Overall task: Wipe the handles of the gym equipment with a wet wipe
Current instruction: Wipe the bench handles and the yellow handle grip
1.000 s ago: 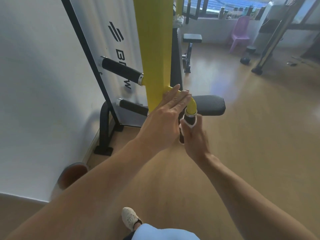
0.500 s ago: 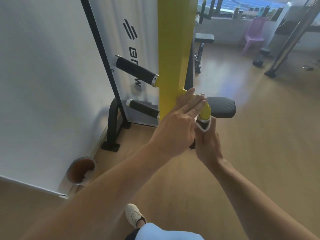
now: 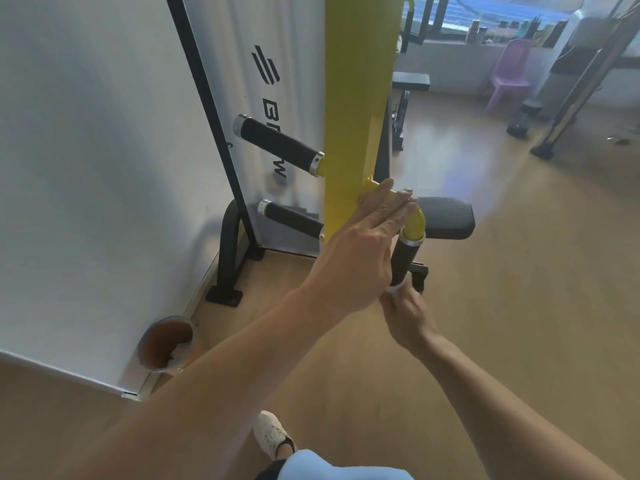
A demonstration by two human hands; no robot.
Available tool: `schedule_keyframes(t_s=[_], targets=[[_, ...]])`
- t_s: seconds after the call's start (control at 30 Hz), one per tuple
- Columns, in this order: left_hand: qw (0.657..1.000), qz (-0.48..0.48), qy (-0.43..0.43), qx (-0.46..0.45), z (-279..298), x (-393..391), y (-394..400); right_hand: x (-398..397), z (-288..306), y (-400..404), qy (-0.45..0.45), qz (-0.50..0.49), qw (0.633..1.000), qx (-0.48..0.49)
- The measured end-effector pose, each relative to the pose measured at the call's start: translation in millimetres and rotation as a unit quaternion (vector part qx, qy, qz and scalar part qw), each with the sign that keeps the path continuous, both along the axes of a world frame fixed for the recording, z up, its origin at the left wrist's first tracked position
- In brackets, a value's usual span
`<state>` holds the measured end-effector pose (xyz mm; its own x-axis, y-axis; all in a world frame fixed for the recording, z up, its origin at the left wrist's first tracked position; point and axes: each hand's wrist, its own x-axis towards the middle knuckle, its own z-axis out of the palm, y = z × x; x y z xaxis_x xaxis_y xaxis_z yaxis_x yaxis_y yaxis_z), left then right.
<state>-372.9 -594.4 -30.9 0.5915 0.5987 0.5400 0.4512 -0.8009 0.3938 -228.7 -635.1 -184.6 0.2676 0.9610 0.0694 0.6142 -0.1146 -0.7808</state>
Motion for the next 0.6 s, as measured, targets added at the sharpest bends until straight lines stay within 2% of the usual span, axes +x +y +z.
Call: schedule_keyframes(t_s=[0.03, 0.1, 0.23, 0.3, 0.37, 0.43, 0.47, 0.5, 0.53, 0.6], targets=[[1.000, 0.000, 0.000, 0.001, 0.5, 0.4, 0.1, 0.8, -6.4, -3.0, -0.011, -0.005, 0.999, -0.051], [1.000, -0.001, 0.001, 0.007, 0.7, 1.3, -0.6, 1.9, 3.3, -5.4, 0.017, -0.016, 0.999, -0.048], [1.000, -0.004, 0.003, 0.019, -0.3, -0.1, -2.7, -1.8, 73.4, -5.2, 0.063, -0.020, 0.990, 0.126], [1.000, -0.002, -0.001, 0.016, -1.3, -1.1, -4.8, -3.4, 78.8, -1.9, 0.067, -0.004, 0.984, 0.164], [1.000, -0.001, -0.006, 0.007, -2.4, 0.1, -4.8, -1.7, 56.0, -2.3, 0.046, 0.022, 0.990, 0.130], [1.000, 0.003, -0.010, 0.006, -0.9, -0.2, -3.8, 5.2, 23.0, -9.7, -0.036, 0.049, 0.997, -0.047], [1.000, -0.005, -0.012, 0.000, 0.7, -1.8, -3.8, 10.4, 8.5, -15.7, -0.075, 0.048, 0.985, -0.151], [1.000, -0.019, -0.014, -0.015, 3.0, -5.2, -4.2, 16.0, 0.2, -22.0, -0.065, 0.031, 0.977, -0.202], [0.999, -0.034, -0.020, -0.034, 6.0, -10.7, -4.8, 22.6, -1.6, -26.3, -0.014, -0.002, 0.983, -0.183], [0.997, -0.040, -0.050, -0.041, 13.7, -27.1, -4.1, 34.0, 26.8, -29.7, 0.083, -0.109, 0.989, -0.058]])
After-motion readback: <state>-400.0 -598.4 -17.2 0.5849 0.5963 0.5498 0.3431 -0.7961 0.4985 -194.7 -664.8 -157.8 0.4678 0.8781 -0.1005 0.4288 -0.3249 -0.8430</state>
